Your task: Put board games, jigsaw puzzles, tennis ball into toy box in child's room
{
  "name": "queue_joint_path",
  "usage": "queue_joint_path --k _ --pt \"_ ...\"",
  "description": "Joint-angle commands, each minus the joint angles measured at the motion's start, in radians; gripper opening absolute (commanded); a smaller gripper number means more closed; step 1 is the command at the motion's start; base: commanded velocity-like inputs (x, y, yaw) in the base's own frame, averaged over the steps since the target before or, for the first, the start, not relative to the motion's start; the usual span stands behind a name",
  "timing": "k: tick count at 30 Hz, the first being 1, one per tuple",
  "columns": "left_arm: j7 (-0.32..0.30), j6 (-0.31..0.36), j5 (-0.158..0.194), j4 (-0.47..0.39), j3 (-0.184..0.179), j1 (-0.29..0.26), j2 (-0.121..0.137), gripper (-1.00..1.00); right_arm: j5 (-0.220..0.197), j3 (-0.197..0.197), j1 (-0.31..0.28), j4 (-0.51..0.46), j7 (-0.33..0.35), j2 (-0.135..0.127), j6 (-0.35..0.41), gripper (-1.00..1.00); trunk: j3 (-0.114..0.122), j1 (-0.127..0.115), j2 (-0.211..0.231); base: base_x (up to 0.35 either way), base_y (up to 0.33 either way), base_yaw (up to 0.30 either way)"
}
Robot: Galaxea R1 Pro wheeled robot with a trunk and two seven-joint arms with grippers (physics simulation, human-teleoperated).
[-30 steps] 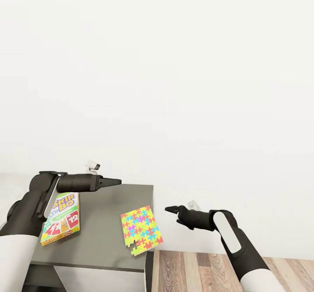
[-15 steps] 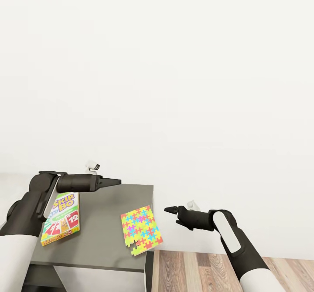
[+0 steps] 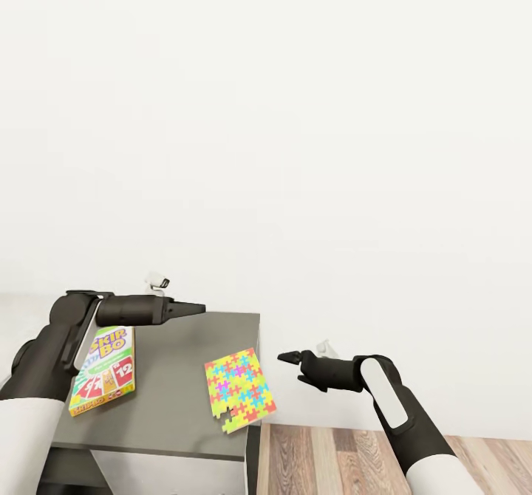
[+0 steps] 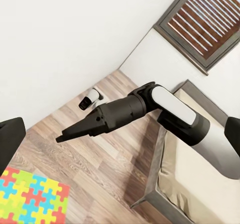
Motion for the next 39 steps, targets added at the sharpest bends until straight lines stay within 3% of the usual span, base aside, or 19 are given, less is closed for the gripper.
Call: queue_joint_path --k 1,7,14,21,31,39 --pt "-0.004 0.011 0.0 0.0 0.0 -0.001 0.0 1.0 0.01 -0.001 -0.001 0.0 0.009 0.0 0.004 1.0 -0.004 0.004 -0.008 0.0 0.0 0.0" --pt "-0.004 0.01 -0.001 0.0 0.0 -0.001 -0.001 1.0 0.012 0.0 -0.001 0.0 0.008 0.001 0.006 1.0 -0.023 0.027 -0.05 0.0 0.0 0.0" --pt "-0.004 0.01 -0.001 0.0 0.0 -0.001 0.0 1.0 0.016 0.042 -0.001 0.0 0.005 0.002 0.005 1.0 -0.045 0.054 -0.099 0.0 0.0 0.0" --pt "-0.004 0.01 -0.001 0.0 0.0 -0.001 0.0 1.0 0.016 0.052 -0.001 0.0 0.005 0.002 0.004 1.0 -0.067 0.081 -0.148 0.0 0.0 0.0" --pt "-0.004 0.011 0.0 0.0 -0.001 -0.001 0.0 1.0 0.016 0.058 -0.001 -0.001 0.011 0.017 0.005 1.0 -0.067 0.081 -0.148 0.0 0.0 0.0" --pt "-0.004 0.011 0.0 0.0 0.001 -0.001 0.0 1.0 0.016 0.108 -0.003 -0.003 0.011 0.045 0.005 1.0 -0.067 0.081 -0.148 0.0 0.0 0.0"
